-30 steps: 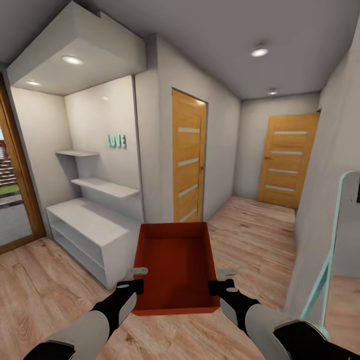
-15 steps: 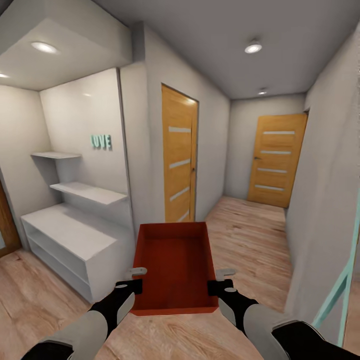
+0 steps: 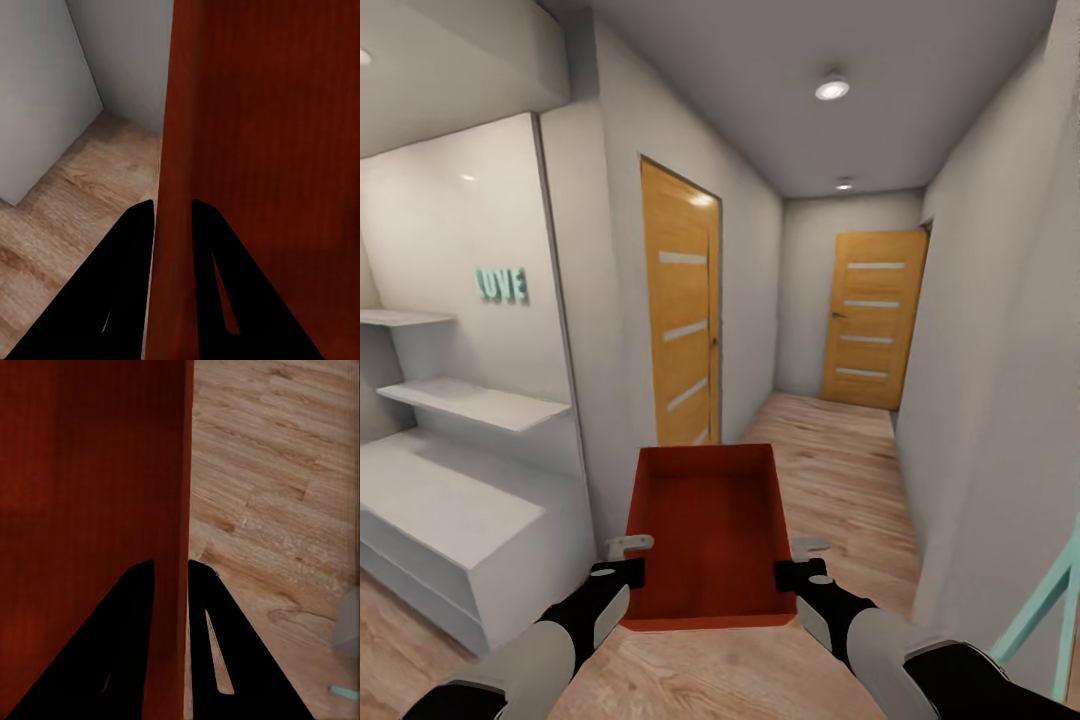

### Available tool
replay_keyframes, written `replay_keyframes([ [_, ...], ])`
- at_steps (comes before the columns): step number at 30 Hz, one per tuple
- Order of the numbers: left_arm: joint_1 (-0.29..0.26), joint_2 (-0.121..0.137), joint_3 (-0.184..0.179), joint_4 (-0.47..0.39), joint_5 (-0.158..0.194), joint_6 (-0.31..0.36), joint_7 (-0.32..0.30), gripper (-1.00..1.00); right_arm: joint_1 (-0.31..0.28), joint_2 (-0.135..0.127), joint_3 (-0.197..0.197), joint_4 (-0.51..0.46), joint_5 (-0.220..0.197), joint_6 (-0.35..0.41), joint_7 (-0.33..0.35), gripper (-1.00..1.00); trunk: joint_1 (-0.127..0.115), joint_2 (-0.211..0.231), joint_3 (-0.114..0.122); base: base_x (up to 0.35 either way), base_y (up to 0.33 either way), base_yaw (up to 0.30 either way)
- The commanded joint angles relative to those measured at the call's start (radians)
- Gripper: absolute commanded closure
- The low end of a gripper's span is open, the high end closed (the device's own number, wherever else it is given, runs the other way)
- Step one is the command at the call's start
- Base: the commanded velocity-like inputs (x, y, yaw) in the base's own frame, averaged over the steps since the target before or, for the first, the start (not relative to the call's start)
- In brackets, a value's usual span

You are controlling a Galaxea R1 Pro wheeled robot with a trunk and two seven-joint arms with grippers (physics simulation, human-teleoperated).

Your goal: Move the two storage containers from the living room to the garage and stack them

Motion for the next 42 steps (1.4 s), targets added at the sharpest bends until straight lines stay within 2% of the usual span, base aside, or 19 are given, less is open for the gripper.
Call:
replay_keyframes([
  [1,0.000,0.002,0.009,0.000,0.004,0.008,0.088,1.00,-0.001,-0.018,-0.019,-0.002,-0.008,-0.006,-0.023,1.00,0.001,-0.001,0.000,0.323,0.098,-0.243],
  [42,0.000,0.006,0.009,0.000,0.004,0.008,0.088,1.00,-0.001,-0.018,-0.021,-0.005,-0.008,-0.006,-0.023,1.00,0.001,-0.001,0.000,0.323,0.098,-0.243],
])
